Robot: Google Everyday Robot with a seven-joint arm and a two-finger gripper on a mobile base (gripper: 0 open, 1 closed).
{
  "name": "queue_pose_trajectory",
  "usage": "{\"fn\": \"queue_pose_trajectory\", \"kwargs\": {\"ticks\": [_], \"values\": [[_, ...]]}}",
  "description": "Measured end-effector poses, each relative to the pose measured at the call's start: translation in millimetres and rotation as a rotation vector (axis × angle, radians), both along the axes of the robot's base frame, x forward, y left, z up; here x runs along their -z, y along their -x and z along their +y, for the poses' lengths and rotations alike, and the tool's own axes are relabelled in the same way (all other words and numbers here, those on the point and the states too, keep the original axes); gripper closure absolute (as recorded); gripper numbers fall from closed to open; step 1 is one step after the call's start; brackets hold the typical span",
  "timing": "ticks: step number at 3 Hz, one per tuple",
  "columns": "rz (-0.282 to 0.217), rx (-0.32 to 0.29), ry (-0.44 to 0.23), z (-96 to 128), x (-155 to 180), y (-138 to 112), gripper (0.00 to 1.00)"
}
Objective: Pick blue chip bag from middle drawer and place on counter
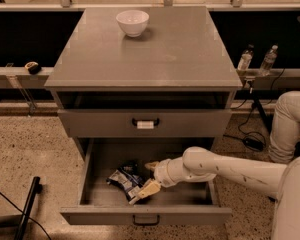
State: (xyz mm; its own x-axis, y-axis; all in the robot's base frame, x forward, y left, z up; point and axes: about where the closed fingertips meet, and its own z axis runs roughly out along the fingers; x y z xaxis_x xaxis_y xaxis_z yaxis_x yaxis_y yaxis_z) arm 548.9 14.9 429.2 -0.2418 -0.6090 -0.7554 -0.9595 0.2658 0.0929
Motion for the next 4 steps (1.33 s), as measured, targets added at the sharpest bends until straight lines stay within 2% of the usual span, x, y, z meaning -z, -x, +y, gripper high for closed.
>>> {"fn": "queue_pose_trajectory", "kwargs": {"ticks": [1,2,3,4], "values": [[0.035,0.020,0.010,11.2,24.4,1.6,0.35],[0.050,0.025,0.034,27.6,46.3,4.2,0.58],[0.054,0.044,0.011,35.4,56.6,5.2,0.81],[0.013,0.044,-0.120,39.5,44.9,4.4,1.00]]}}
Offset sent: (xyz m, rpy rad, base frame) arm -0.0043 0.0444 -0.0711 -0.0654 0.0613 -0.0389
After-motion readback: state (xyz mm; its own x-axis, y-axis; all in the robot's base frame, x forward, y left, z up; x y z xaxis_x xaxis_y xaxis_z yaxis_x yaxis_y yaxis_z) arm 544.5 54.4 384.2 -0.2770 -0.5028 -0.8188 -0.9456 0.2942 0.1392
